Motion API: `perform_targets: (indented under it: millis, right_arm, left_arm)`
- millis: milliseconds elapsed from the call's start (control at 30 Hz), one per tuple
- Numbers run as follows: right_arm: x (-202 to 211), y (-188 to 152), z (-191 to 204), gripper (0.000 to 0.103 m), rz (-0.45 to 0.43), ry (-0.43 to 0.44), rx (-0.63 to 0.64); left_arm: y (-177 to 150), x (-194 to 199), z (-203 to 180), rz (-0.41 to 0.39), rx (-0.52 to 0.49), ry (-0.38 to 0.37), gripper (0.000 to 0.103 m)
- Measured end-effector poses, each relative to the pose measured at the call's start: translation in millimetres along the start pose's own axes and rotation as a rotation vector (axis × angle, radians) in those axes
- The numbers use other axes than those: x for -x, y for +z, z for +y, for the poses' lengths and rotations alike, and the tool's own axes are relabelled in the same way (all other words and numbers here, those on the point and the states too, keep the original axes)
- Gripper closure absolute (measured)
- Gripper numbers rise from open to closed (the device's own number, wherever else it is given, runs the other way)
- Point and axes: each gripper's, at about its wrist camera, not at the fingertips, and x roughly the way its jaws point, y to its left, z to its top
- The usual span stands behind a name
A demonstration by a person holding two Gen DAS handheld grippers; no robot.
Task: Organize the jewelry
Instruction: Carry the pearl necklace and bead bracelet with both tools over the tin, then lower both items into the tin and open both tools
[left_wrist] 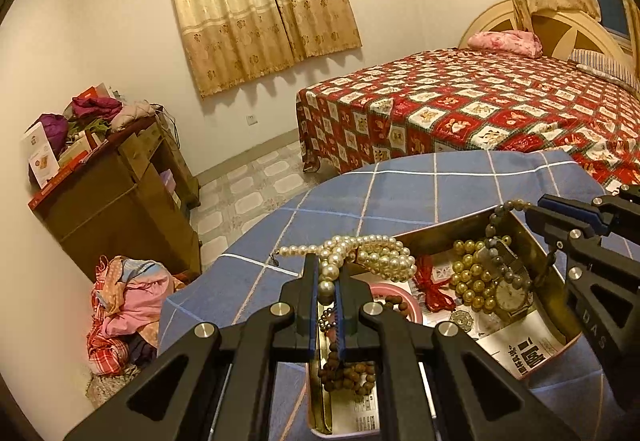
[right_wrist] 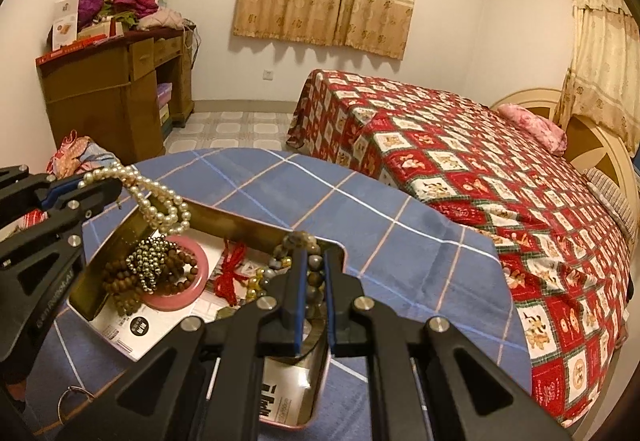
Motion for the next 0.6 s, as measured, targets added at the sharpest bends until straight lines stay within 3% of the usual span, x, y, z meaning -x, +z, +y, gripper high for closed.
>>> perform_targets:
  millis: [600]
  right_arm:
    - [-19.9, -2.9, 6.2, 0.093, 0.048, -0.002, 0.016]
  left_arm:
    - [-11.4, -24.4, -1.1, 0.055, -0.009, 0.004, 0.097]
